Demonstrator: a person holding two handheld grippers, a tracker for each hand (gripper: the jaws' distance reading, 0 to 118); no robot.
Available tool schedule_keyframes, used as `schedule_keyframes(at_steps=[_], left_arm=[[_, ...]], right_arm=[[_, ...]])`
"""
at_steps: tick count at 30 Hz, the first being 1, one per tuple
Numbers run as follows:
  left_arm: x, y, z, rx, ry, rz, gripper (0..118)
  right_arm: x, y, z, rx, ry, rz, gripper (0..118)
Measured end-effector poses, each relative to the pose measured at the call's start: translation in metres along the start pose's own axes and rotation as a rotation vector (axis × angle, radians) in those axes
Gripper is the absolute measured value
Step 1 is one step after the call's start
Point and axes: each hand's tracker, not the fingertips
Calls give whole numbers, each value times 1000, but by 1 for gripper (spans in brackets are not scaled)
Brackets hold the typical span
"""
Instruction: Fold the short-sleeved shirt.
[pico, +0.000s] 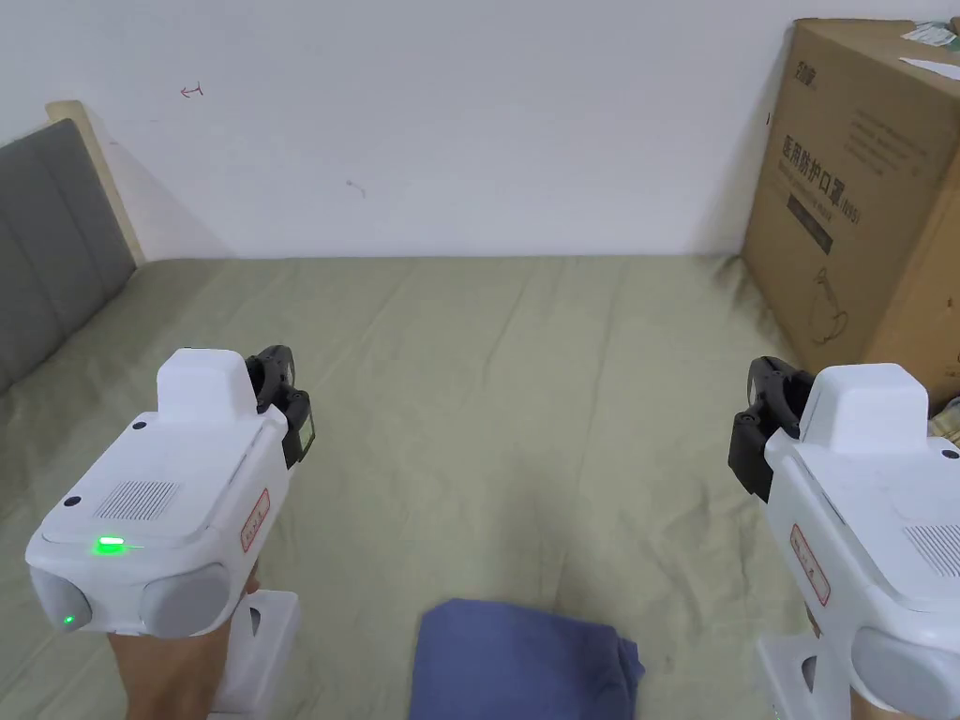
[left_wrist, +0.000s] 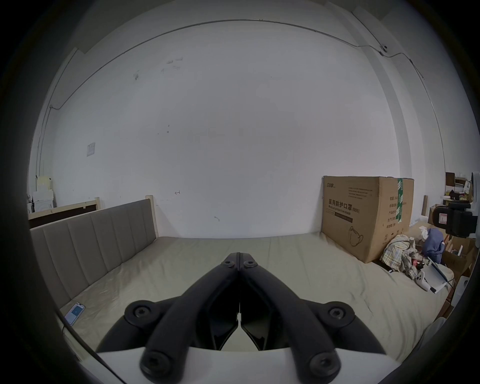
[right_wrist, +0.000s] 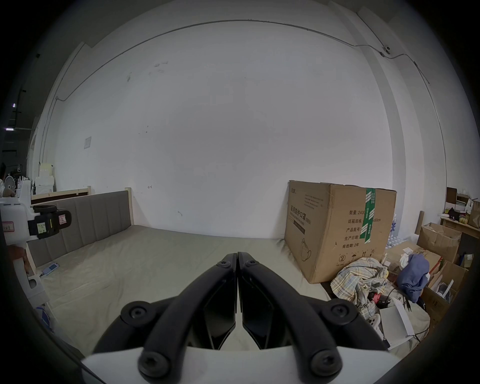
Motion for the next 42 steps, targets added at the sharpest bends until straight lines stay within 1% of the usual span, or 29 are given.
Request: schedule_keyframes(at_steps=[4,7,11,13,14,18,21,24,25,26,27,28,29,30,32,33,36,37,38,40,42], left_arm=[[-1,-2,-1,-7,-3,8,0],[-2,-5,0,-18,-10,16,0],[-4,-9,0,-33,-14,17,0],[-6,-13,0,-43,-14,17,0],[-7,-15,0,-47,-14,16,0],[-12,-24,-1,-74,-15,17,0],[-17,-33,-4,-108,-17,28,0],[-21,-45,-8,-146,-19,40,0],[-22,-50,-9,-163,-21,48,0],[-23,-56,-12,-185,-28,60,0],[-24,-62,-14,-214,-38,82,0],[-25,-69,-17,-247,-52,108,0],[-25,-77,-20,-278,-70,135,0],[-25,-84,-24,-315,-82,170,1],[-25,-99,-31,-397,-119,230,6],[-24,-108,-36,-455,-136,266,13],[-20,-142,-55,-678,-213,360,53],[-18,-155,-61,-748,-235,394,69],[-15,-168,-66,-798,-261,421,77],[-8,-196,-77,-887,-307,457,91],[0,-217,-88,-987,-350,460,94]], right_arm=[[-3,-10,-7,-10,2,-4,0],[-10,-32,-18,-50,21,-13,0],[-34,-90,-42,-196,99,-48,0],[-47,-118,-49,-261,117,-57,0],[-55,-134,-54,-279,117,-46,0],[-79,-192,-63,-399,127,-39,0],[-92,-229,-65,-472,136,7,0],[-98,-262,-69,-566,141,-24,0],[-98,-272,-72,-605,123,-11,0],[-99,-282,-74,-628,126,19,0],[-98,-291,-76,-651,122,31,0],[-96,-295,-75,-629,126,22,0],[-94,-293,-74,-607,103,15,0],[-94,-293,-74,-599,110,25,0],[-96,-292,-75,-600,120,60,0],[-97,-292,-74,-605,120,73,0],[-95,-293,-74,-604,115,50,0],[-94,-293,-74,-607,110,42,0],[-94,-294,-73,-607,110,40,0],[-94,-293,-74,-608,110,38,0],[-93,-293,-73,-610,112,31,0]])
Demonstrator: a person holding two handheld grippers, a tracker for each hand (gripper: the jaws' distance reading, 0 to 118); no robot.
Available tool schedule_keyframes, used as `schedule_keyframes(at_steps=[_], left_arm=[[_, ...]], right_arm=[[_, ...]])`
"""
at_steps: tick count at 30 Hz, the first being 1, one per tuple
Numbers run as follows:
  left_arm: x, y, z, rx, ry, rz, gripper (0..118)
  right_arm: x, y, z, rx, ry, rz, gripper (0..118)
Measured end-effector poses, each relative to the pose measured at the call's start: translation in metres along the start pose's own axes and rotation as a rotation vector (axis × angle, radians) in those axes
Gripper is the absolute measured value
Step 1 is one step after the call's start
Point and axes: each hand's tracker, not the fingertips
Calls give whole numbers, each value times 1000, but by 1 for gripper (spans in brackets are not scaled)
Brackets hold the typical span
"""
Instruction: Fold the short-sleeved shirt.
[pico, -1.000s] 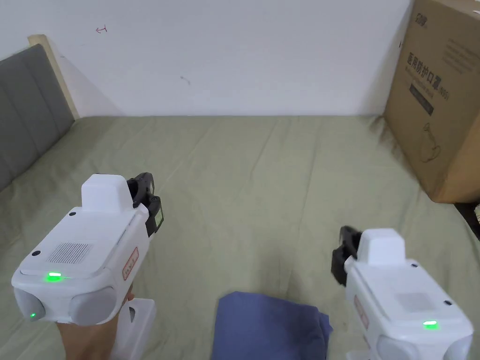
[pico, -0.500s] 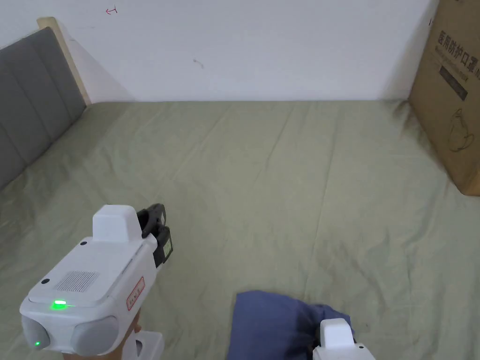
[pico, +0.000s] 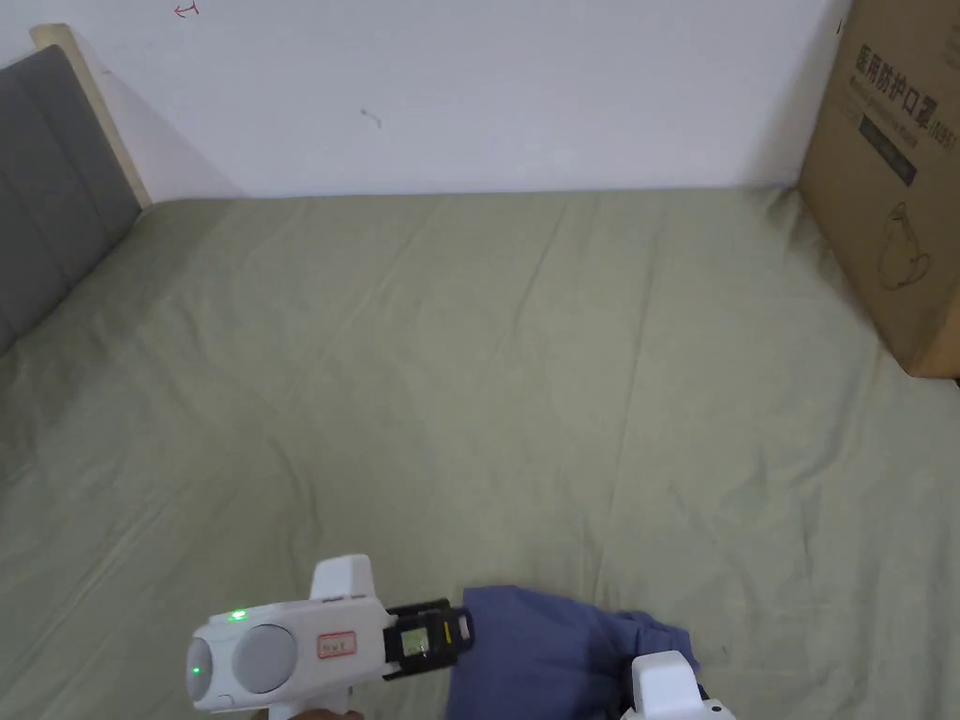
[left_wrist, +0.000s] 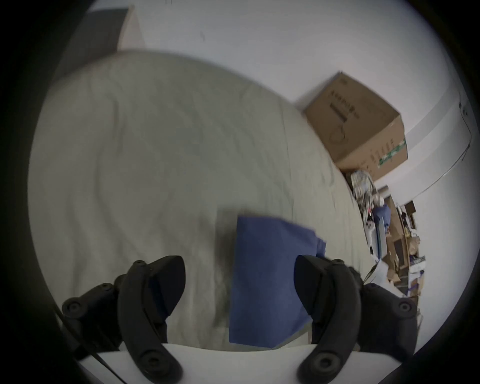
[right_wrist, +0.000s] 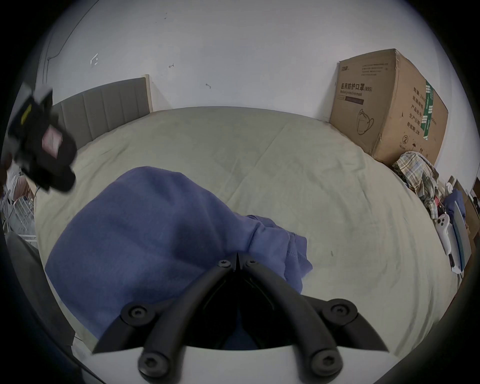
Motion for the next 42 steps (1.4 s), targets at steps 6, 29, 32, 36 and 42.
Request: schedule_keyframes(at_steps=[6,29,32,36,42], left_arm=[[-9,-4,-42,-96,-43,-5,94],[-25,27,25,-34,36,-126,11],[-66,50,63,-3,115,-91,11],[-121,75,115,32,285,-109,10],[-225,121,189,76,549,-68,10]], right_arm=[[2,0,-1,0,12,13,0],[-7,57,23,72,95,-7,0],[-20,80,29,136,132,4,0],[-34,109,33,194,162,15,0],[-52,148,30,258,180,38,0]])
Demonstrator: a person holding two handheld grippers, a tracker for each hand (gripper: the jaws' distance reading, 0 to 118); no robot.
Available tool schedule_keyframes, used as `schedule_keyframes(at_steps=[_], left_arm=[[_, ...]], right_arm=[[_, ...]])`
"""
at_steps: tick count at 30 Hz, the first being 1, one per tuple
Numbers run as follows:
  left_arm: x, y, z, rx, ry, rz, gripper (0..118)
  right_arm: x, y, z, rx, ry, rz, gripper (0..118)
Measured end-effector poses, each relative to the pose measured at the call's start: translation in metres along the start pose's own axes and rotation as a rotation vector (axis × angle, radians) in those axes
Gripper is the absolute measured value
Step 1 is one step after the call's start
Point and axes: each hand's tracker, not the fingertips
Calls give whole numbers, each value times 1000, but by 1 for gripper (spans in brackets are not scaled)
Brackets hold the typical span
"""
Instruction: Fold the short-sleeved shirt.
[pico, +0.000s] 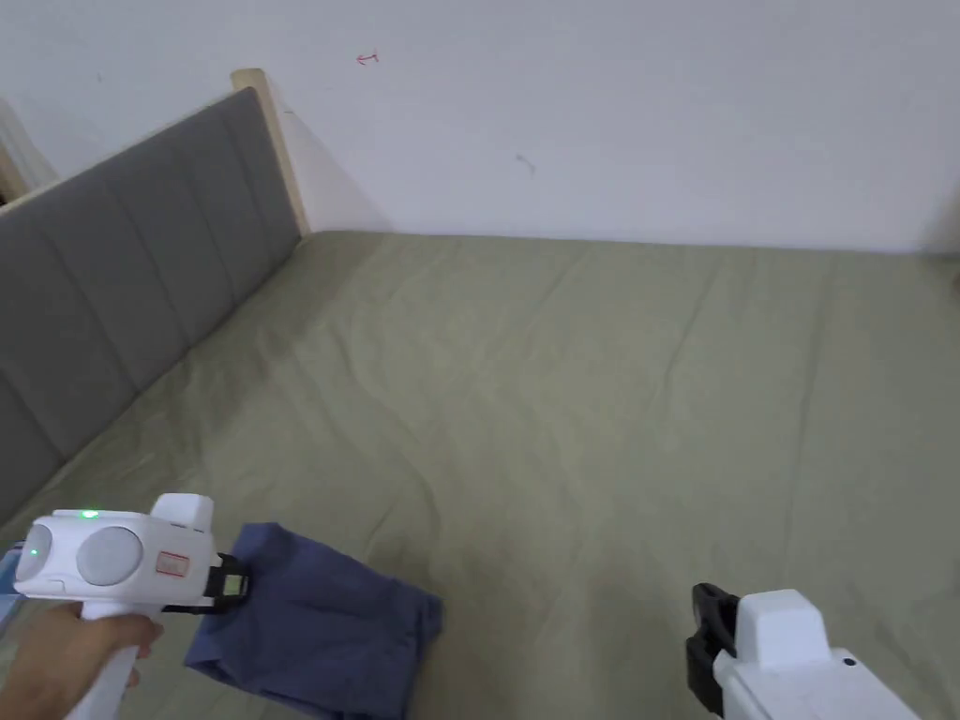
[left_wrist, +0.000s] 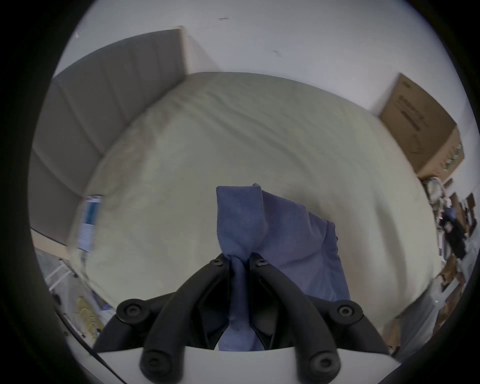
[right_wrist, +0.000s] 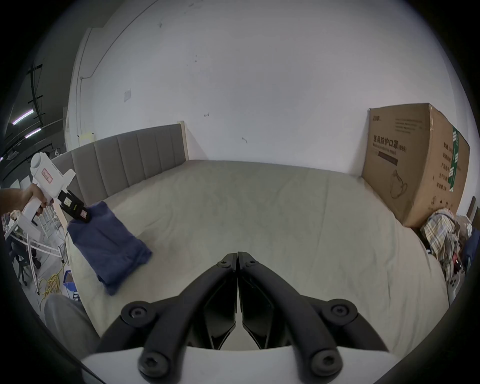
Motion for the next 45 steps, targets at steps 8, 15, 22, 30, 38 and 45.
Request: schedule_keyframes(at_steps=[8,15,22,30,38,45], left_arm=[[-69,12,-18,-46,163,51,10],[-78,6,-65,-109,165,98,10],[-97,7,-63,-68,109,144,42],[-90,18,-17,27,98,156,84],[-31,28,78,298,76,125,84],[63,22,183,632,48,107,84]], right_arm=[[-3,25,-22,45,-14,17,0],[7,27,-35,27,-57,20,0],[14,28,-29,23,-74,30,0],[25,43,5,87,-82,-8,0],[45,77,66,208,-101,-28,0],[64,115,125,314,-137,6,0]])
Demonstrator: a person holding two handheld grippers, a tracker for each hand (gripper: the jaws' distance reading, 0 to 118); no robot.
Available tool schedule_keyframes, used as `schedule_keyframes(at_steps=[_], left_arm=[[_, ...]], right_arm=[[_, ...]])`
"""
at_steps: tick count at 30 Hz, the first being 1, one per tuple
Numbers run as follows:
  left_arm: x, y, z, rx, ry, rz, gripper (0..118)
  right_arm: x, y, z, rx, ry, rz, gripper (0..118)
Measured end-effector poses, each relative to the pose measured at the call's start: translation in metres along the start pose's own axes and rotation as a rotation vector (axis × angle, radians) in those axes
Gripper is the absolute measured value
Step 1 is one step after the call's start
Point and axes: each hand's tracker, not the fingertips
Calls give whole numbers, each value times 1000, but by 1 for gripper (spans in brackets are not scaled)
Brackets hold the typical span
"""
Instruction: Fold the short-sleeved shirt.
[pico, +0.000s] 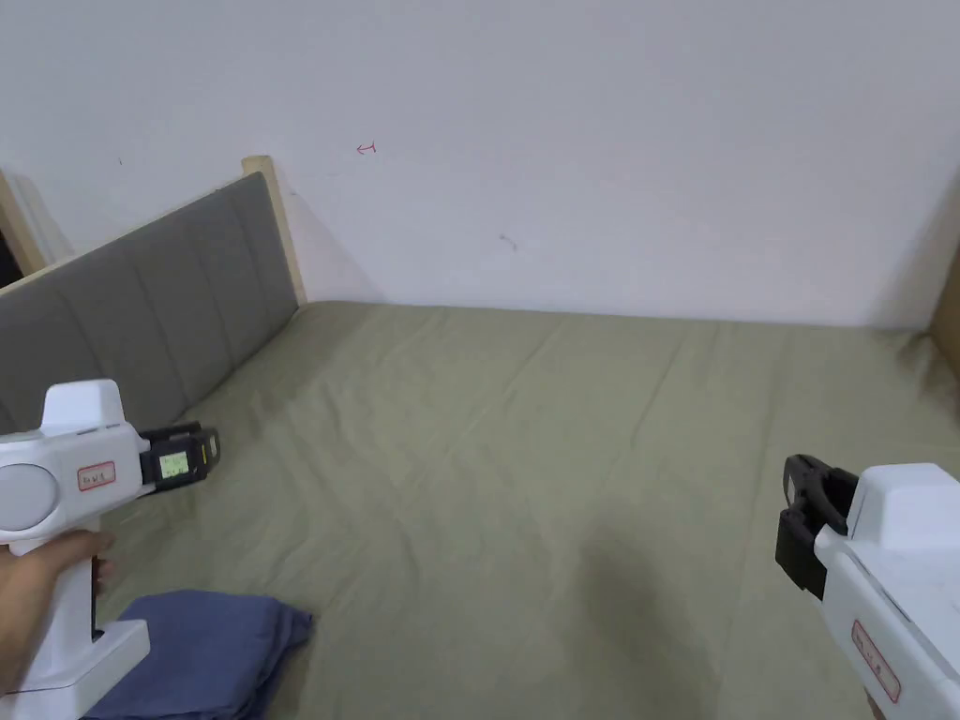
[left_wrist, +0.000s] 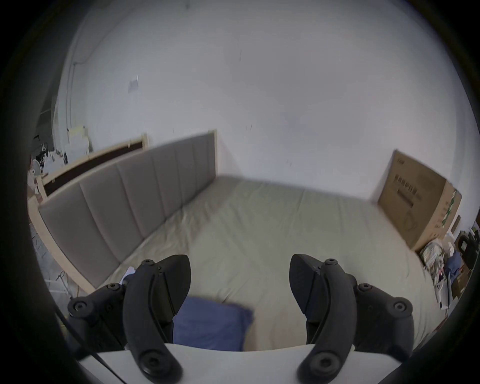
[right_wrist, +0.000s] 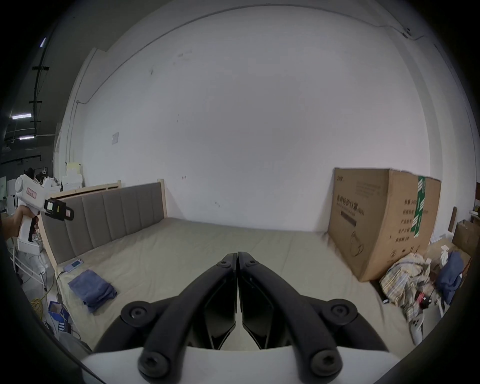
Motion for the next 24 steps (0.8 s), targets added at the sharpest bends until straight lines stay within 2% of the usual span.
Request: schedule_keyframes(at_steps=[7,15,17,18,19,21,22,24], left_arm=[[95,5,79,336,-18,-50,84],[175,-24,98,514,-66,-138,83],[192,-32,102,519,-94,-122,80],[199,-37,103,528,-121,-118,76],[208,-44,101,542,-128,-125,62],[222,-50,100,540,-132,-127,25],[227,-53,98,532,-161,-121,12],[238,-58,97,514,-209,-103,1]], right_arm=[[25,36,40,103,-75,49,0],[51,46,77,155,-174,71,0],[56,45,83,163,-194,70,0],[58,44,86,164,-204,76,0],[60,43,88,164,-215,75,0],[64,40,92,165,-226,73,0],[65,39,94,165,-235,69,0],[68,36,96,164,-243,62,0]])
